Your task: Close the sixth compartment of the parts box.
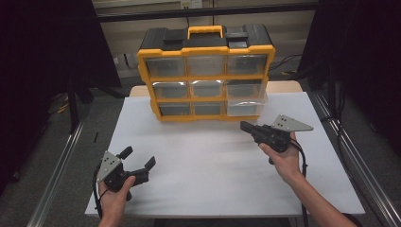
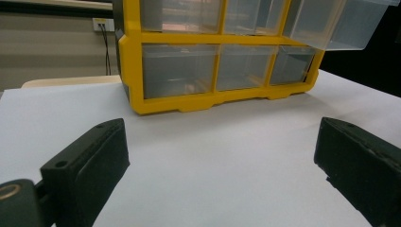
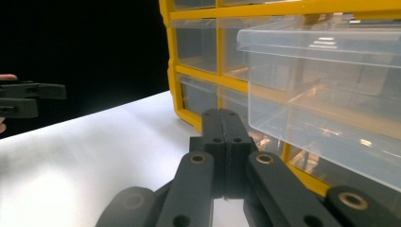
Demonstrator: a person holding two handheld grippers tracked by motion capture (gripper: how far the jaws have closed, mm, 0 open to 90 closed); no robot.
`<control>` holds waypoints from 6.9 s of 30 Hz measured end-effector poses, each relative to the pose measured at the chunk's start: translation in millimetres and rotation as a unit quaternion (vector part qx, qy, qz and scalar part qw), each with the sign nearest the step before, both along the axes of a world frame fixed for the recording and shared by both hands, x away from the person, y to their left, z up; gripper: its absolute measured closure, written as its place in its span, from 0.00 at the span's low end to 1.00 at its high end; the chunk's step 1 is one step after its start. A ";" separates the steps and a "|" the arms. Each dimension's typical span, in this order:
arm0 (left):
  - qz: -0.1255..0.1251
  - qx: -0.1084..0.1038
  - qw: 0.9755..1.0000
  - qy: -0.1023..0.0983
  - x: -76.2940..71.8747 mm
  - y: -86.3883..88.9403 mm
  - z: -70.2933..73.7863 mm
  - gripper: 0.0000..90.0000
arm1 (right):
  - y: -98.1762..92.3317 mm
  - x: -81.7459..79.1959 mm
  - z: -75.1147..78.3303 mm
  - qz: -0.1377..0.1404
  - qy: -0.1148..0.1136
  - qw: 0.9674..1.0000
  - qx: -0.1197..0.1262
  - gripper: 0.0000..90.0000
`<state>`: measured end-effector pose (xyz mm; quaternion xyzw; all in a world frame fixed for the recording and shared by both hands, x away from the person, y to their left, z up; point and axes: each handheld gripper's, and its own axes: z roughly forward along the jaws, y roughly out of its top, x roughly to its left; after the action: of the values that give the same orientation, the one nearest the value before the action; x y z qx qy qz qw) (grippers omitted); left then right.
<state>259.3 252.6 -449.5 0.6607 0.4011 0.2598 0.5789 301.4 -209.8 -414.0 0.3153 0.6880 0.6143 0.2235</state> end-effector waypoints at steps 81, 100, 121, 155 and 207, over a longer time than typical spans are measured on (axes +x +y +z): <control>-0.001 0.005 1.000 -0.013 -2.4 -0.8 2.7 0.04 | 0.6 51.2 -5.5 -0.066 -0.023 0.997 -0.025 1.00; 0.015 -0.005 1.000 -0.017 -2.3 2.0 3.7 0.04 | 2.4 55.5 -2.0 -0.067 -0.024 0.997 -0.034 1.00; 0.005 0.000 1.000 -0.014 -1.5 2.4 3.1 0.04 | 5.9 59.8 -3.0 -0.066 -0.028 0.997 -0.035 1.00; 0.009 -0.003 1.000 -0.012 -1.5 -0.1 2.2 0.04 | 6.5 74.9 2.6 -0.082 -0.030 0.996 -0.013 1.00; 0.007 0.003 1.000 -0.011 -1.4 0.3 2.0 0.04 | 8.5 88.3 1.1 -0.095 -0.028 0.995 -0.011 1.00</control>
<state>258.0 252.8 -447.5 0.6570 0.3985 0.2717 0.5794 389.7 -201.3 -412.8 0.3595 0.6549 0.5914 0.3036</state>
